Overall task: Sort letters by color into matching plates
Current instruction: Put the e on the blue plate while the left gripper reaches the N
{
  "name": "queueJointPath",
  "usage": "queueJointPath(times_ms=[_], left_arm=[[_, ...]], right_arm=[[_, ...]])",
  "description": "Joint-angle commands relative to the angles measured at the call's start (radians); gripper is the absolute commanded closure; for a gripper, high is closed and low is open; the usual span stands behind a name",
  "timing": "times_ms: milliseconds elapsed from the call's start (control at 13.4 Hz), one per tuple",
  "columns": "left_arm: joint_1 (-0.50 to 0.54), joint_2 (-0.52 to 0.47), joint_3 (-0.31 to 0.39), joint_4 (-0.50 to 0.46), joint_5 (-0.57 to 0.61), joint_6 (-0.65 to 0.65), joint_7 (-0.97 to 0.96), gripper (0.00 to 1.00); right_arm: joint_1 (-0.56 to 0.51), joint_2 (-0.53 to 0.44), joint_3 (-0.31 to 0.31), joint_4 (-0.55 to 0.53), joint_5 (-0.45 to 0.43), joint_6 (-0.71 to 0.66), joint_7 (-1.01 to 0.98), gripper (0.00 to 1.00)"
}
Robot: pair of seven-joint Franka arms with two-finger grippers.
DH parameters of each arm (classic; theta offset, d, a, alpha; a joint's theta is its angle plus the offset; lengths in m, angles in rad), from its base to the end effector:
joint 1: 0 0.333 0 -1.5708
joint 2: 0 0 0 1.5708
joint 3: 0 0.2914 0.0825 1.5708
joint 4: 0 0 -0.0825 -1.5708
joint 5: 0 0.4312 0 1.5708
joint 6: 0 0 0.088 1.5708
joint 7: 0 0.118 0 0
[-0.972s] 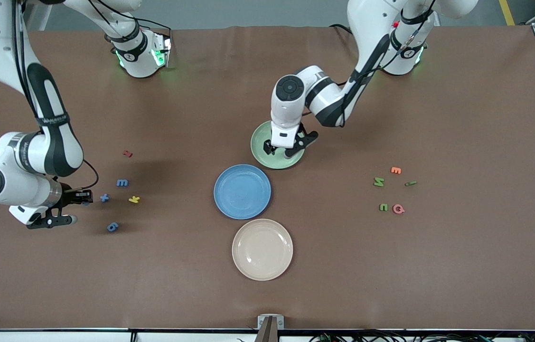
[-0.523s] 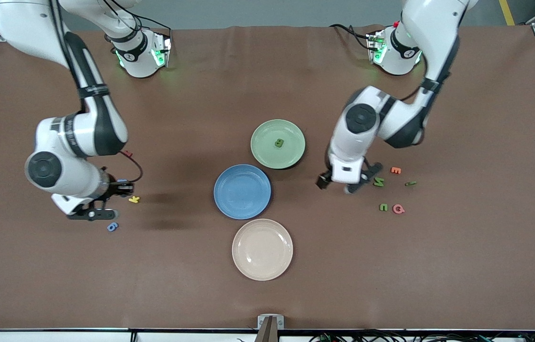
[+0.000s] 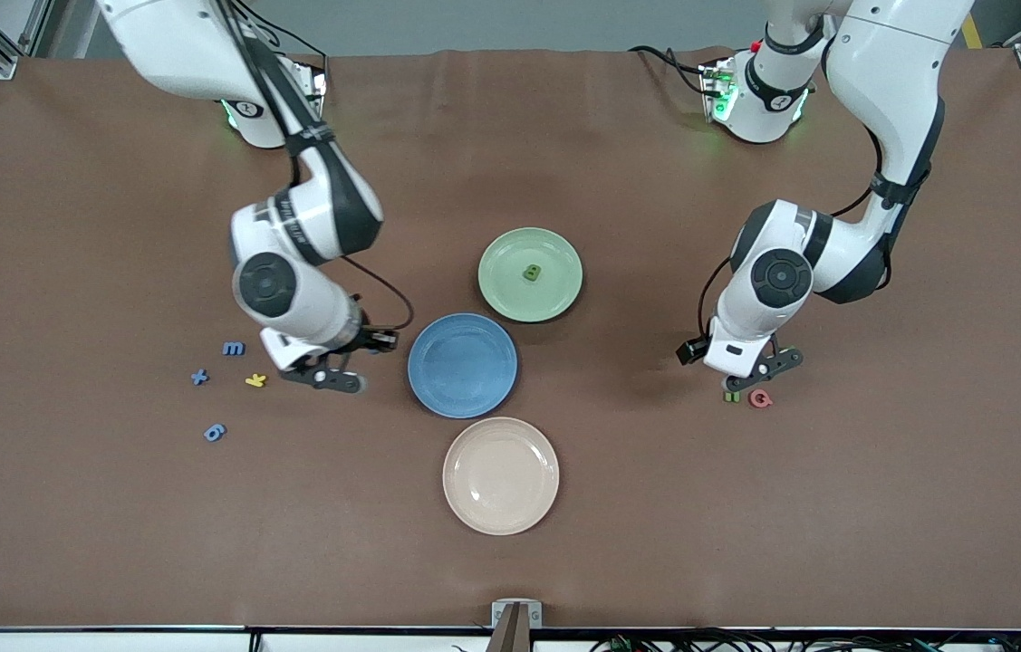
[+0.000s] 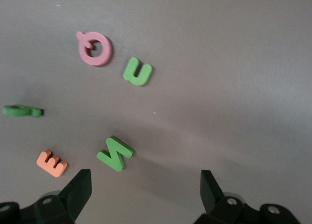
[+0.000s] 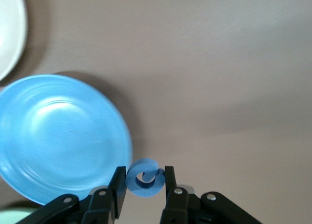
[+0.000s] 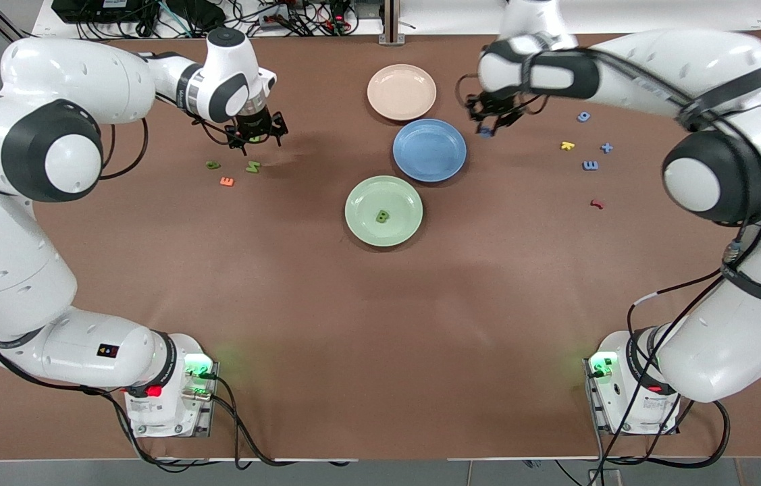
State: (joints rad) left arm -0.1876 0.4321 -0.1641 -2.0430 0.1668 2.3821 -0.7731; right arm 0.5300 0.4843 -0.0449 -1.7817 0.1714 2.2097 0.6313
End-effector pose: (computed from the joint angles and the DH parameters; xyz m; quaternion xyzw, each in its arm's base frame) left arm 0.5690 -0.2093 0.1530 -0.9872 -0.1529 0.0245 0.0394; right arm 0.5926 0.3217 0.2175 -0.9904 0.1233 0.0533 0.0336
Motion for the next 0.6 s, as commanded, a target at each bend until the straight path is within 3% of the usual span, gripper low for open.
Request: queueJointPath(times_ms=[0, 75, 224, 523], left_arm=[[0.011, 0.013, -0.009, -0.008, 0.028, 0.009, 0.168, 0.08], [0.023, 0.014, -0.009, -0.020, 0.037, 0.017, 0.228, 0.16], [0.031, 0.011, -0.009, -0.040, 0.037, 0.029, 0.340, 0.21], [0.083, 0.010, -0.011, -0.107, 0.037, 0.133, 0.500, 0.25]], right_arm=[[0.083, 0.074, -0.013, 0.039, 0.013, 0.079, 0.128, 0.82], [0.099, 0.098, -0.013, 0.062, 0.013, 0.085, 0.146, 0.82], [0.129, 0.158, -0.013, 0.123, 0.010, 0.087, 0.188, 0.82], [0.163, 0.212, -0.013, 0.166, 0.000, 0.106, 0.220, 0.81]])
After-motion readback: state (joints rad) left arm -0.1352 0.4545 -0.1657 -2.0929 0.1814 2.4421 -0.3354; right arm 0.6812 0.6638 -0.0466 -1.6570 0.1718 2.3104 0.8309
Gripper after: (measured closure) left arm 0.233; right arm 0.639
